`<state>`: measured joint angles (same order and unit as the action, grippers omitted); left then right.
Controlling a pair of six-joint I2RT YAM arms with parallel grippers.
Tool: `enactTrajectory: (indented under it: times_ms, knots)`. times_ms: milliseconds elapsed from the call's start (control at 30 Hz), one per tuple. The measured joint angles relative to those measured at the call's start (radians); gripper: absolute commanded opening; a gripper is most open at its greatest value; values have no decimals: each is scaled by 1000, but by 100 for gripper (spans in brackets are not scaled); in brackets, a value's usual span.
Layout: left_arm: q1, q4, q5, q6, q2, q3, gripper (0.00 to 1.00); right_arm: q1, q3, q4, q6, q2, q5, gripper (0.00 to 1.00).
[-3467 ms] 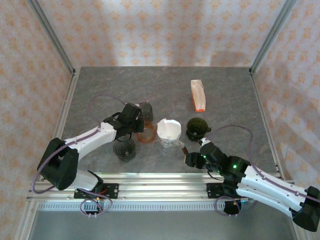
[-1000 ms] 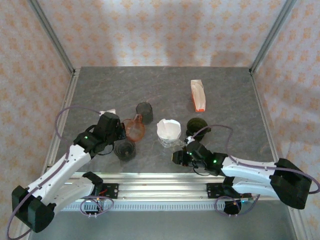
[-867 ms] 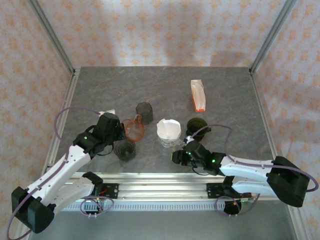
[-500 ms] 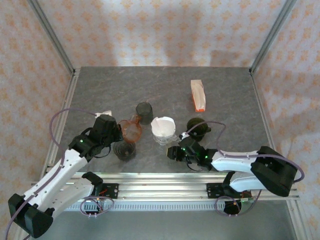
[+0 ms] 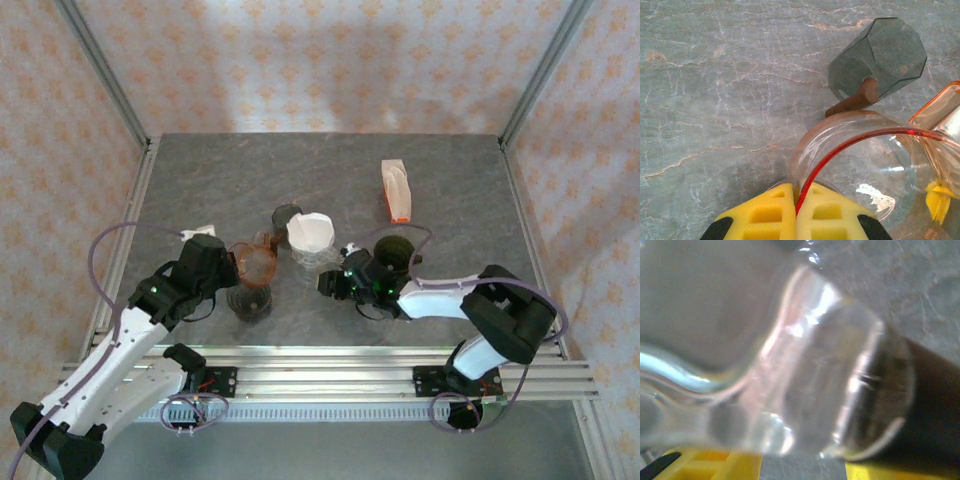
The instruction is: Place the coffee filter in the dripper
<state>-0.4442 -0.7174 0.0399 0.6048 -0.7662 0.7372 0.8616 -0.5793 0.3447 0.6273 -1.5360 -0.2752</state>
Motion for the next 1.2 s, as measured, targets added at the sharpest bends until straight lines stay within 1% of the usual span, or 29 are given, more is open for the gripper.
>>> enactTrajectory:
  times_ms: [233, 567, 1000, 1067, 1200]
  knots:
    - [0, -34, 18, 1, 47, -1, 0, -12, -120, -4, -39, -107, -16, 45]
    - [0, -63, 21, 1, 65, -2, 0, -27, -271, -18, -80, -241, -34, 45]
    - [0, -87, 21, 1, 84, -2, 0, -65, -525, -90, -118, -423, -66, 46]
    - [0, -87, 21, 1, 84, -2, 0, -69, -550, -96, -121, -441, -69, 47]
    - [0, -87, 19, 1, 84, -2, 0, -74, -572, -109, -129, -454, -74, 53]
